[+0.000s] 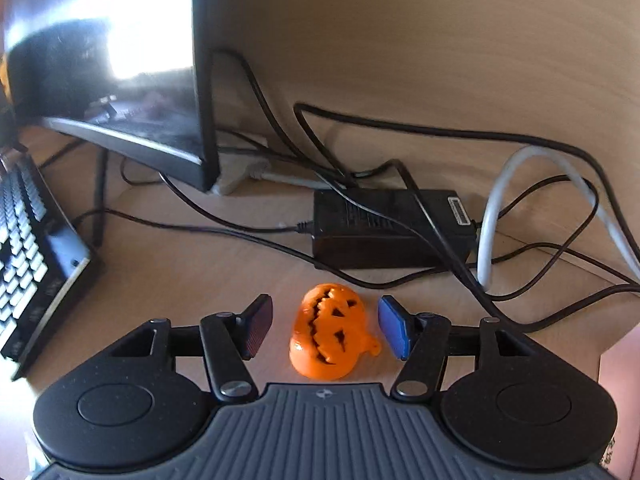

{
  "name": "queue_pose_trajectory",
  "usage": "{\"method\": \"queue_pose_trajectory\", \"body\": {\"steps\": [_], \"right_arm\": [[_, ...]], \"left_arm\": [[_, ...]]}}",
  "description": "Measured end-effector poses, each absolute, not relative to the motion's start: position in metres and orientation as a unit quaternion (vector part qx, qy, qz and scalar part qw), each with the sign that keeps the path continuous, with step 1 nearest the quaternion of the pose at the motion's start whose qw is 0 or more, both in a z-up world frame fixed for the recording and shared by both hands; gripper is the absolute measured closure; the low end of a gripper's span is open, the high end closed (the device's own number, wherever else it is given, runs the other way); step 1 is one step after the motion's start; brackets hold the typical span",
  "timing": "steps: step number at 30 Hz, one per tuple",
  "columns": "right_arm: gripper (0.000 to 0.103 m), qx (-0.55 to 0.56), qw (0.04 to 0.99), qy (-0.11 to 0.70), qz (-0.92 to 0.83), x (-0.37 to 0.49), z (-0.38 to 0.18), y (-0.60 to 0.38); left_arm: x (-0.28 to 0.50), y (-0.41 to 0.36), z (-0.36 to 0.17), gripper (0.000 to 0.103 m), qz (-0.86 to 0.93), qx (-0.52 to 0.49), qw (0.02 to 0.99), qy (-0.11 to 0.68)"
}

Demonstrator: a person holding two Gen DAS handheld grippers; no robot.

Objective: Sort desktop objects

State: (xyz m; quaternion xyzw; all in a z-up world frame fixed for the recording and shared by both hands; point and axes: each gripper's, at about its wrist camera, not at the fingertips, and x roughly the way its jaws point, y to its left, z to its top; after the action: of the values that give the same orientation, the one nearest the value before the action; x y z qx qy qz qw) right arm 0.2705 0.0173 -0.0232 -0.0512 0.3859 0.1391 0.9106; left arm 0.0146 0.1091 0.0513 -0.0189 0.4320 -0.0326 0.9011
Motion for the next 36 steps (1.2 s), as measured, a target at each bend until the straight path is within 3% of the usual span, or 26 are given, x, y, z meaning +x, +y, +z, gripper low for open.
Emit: {"method": "queue_pose_trajectory", "body": {"steps": [1, 3, 7, 9, 13, 16, 25, 32, 34, 36], "right_arm": [[0.062, -0.055, 0.909, 0.389, 0.141, 0.269, -0.025, 0.017], [0.067, -0.068, 0.909, 0.384, 0.146, 0.259, -0.024, 0.017], [0.068, -0.066, 0.909, 0.382, 0.150, 0.229, -0.016, 0.004], [0.068, -0.050, 0.911, 0.380, 0.156, 0.205, -0.009, -0.007], [0.068, -0.036, 0.913, 0.372, 0.166, 0.130, 0.008, -0.038], [0.068, -0.019, 0.914, 0.380, 0.142, 0.076, 0.012, -0.074], [0.068, 0.016, 0.914, 0.404, -0.021, -0.014, 0.002, -0.168], [0.067, 0.019, 0.912, 0.408, -0.035, -0.041, -0.009, -0.172], [0.064, 0.023, 0.913, 0.407, -0.026, -0.044, -0.009, -0.168], [0.053, 0.021, 0.915, 0.402, -0.019, -0.051, -0.009, -0.166]], "left_arm": [[0.017, 0.109, 0.050, 0.014, -0.033, -0.020, 0.900, 0.434], [0.024, 0.108, 0.047, 0.014, -0.036, -0.019, 0.898, 0.437], [0.033, 0.101, 0.042, 0.016, -0.037, 0.000, 0.897, 0.440], [0.033, 0.099, 0.041, 0.019, -0.037, 0.008, 0.897, 0.441], [0.033, 0.090, 0.039, 0.037, -0.046, 0.028, 0.894, 0.445], [0.032, 0.078, 0.040, 0.040, -0.064, 0.041, 0.894, 0.442], [0.013, 0.004, 0.040, 0.038, -0.177, 0.071, 0.873, 0.449], [-0.003, -0.031, 0.038, 0.021, -0.213, 0.082, 0.861, 0.455], [-0.010, -0.037, 0.038, 0.019, -0.224, 0.087, 0.858, 0.455], [-0.015, -0.042, 0.039, 0.018, -0.226, 0.093, 0.857, 0.455]]}}
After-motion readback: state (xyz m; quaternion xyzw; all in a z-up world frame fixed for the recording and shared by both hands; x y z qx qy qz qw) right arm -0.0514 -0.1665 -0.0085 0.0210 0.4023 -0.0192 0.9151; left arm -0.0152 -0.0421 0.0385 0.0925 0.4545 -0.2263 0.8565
